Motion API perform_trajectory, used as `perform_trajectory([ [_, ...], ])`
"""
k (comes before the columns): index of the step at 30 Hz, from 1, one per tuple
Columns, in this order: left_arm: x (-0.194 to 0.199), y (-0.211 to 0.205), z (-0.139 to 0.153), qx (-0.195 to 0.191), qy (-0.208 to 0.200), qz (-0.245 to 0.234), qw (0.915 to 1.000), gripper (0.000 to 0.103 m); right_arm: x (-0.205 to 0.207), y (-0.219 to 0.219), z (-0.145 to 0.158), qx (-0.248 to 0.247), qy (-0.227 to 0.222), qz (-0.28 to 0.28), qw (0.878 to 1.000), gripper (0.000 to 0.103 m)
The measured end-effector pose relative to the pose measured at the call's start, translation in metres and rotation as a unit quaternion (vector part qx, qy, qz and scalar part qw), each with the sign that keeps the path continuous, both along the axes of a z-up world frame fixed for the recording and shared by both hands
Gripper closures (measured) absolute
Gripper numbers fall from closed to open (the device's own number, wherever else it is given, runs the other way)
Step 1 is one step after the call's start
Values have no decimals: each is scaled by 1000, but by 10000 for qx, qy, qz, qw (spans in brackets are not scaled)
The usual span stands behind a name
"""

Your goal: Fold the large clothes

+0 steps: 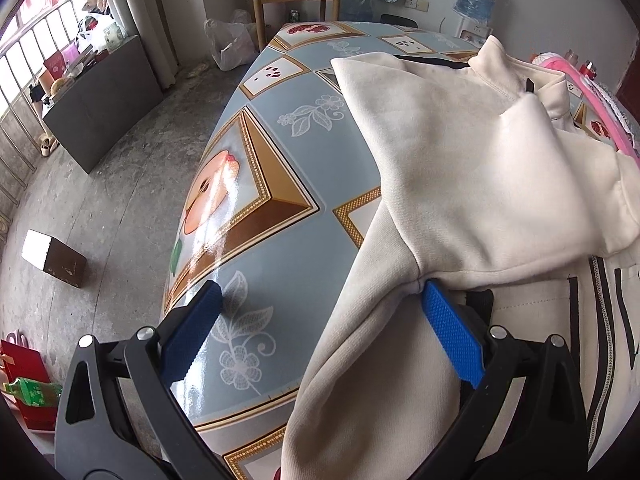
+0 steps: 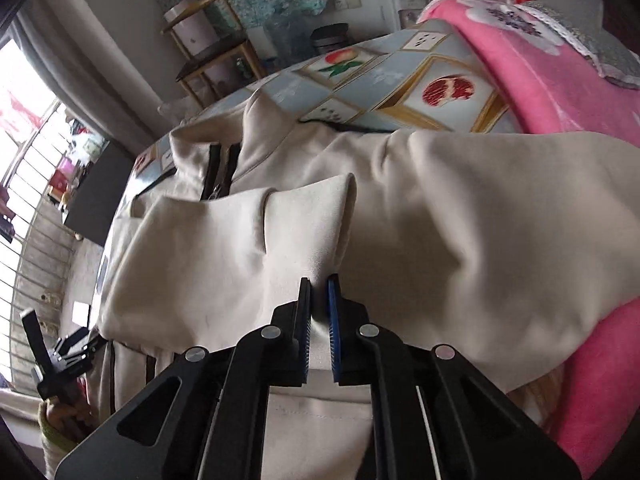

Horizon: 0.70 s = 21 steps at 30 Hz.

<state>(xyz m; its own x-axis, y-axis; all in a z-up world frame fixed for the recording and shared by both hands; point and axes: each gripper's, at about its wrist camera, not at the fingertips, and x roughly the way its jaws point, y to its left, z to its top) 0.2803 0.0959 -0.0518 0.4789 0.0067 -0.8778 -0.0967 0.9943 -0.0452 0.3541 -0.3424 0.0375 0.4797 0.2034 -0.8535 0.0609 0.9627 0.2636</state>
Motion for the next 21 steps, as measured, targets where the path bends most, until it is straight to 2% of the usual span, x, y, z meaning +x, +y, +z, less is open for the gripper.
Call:
perform_trajectory([
  [2,-1,1,0,-24,14,10,10000,6,2,-12,-4,13,142,-101,9998,95],
  [7,-4,2,0,-27,5,4,10000,6,-1,-23,-38,-162,569,-231,9980,95],
  [10,-6,4,0,-19,76,23,10000,6,2,-25,-47,-218,611,-361,9972,95],
  [13,-12,9,6,59,24,25,10000,6,2,-23,-41,-283,578,-410,9971,94],
  [16,-21,15,20,-113,-191,-19,9998,6,-3,-20,-21,-602,293,-477,9966,89],
  [18,-21,16,28,-207,-348,-54,9992,6,-8,-13,-7,-860,40,-441,9953,79],
  [21,-9,9,35,-305,-449,-150,9984,6,-13,8,-3,-814,-133,-65,9966,65],
])
